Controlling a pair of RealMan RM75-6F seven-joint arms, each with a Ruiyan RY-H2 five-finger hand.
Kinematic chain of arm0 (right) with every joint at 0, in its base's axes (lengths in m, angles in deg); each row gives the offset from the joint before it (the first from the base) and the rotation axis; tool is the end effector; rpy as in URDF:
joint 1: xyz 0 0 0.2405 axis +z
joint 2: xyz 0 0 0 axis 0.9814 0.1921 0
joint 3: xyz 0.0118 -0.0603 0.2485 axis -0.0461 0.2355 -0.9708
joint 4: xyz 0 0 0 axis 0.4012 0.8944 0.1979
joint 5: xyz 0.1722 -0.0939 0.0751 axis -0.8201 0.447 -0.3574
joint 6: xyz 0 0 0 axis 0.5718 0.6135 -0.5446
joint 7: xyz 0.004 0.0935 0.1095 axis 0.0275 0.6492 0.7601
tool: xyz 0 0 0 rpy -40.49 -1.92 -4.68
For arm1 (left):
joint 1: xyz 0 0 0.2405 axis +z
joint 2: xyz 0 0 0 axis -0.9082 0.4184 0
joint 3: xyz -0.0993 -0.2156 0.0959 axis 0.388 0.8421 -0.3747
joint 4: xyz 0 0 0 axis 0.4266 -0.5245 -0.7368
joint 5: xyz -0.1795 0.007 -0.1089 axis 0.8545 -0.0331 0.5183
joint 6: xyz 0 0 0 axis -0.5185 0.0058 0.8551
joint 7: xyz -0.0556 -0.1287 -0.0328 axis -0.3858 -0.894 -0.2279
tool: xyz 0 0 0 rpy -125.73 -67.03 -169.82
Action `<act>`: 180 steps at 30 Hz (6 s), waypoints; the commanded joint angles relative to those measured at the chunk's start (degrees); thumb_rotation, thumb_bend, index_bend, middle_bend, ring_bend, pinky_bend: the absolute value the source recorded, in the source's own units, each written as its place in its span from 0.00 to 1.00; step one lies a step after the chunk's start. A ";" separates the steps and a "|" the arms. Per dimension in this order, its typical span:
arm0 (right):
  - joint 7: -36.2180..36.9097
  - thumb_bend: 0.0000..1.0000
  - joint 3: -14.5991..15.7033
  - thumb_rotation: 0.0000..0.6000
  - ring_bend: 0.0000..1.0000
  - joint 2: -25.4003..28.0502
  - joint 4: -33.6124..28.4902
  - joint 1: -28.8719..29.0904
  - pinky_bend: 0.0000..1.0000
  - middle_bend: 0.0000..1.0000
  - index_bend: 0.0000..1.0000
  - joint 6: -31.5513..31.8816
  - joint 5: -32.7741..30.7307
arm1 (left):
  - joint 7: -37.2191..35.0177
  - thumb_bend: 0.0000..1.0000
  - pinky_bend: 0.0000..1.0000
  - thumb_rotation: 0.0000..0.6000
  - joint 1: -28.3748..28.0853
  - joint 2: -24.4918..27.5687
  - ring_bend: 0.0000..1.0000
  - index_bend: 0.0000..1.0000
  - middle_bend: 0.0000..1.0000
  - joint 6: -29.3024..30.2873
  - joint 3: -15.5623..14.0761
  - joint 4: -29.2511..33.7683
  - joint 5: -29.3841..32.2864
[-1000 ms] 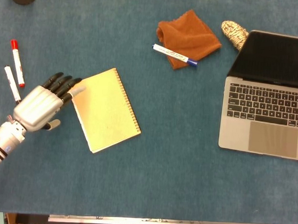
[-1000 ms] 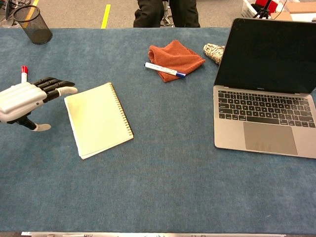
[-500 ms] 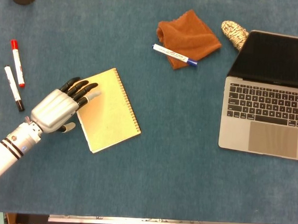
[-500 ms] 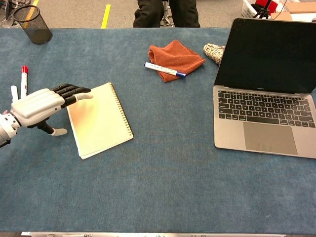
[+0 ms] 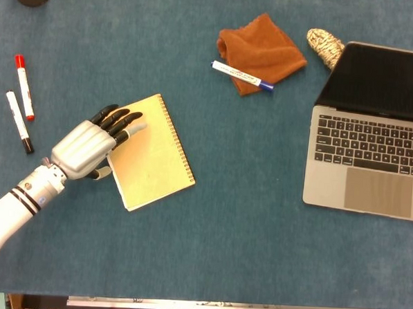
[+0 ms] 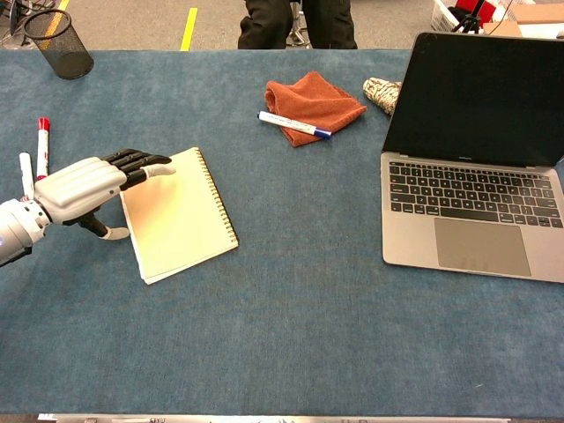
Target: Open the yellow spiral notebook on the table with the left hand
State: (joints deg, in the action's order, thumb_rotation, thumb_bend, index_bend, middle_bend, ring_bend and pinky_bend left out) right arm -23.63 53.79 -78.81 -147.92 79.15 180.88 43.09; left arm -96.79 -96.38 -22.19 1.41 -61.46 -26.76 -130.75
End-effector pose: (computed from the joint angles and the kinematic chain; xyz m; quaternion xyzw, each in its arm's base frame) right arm -0.3238 -0.1516 0.1687 0.5812 -0.3790 0.4180 0.5864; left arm -0.2796 0.2771 -0.0137 -0.8150 -0.3314 -0.3488 0.3229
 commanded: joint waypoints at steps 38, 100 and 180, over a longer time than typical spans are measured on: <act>1.12 0.19 -0.36 1.00 0.10 -0.20 1.07 -0.90 0.18 0.21 0.16 1.04 -0.51 | -1.50 0.17 0.00 1.00 -1.96 -2.11 0.00 0.07 0.02 -1.05 0.12 -0.05 -0.06; 3.99 0.19 -1.44 1.00 0.10 -0.96 3.85 -1.47 0.18 0.21 0.16 2.66 -0.84 | -8.61 0.39 0.00 1.00 -6.95 -4.36 0.00 0.58 0.16 -5.02 6.79 14.28 6.92; 7.95 0.19 -1.62 1.00 0.10 -3.15 7.79 -3.29 0.18 0.21 0.16 5.63 -1.07 | 18.59 0.47 0.00 1.00 -11.74 5.01 0.00 0.67 0.21 -15.18 9.68 35.48 12.24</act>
State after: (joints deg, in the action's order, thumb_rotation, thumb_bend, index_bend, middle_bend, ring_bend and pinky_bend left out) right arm -15.74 52.20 -81.90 -140.19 75.88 186.53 42.07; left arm -79.68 -107.86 -15.56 -12.65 -52.61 8.25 -120.29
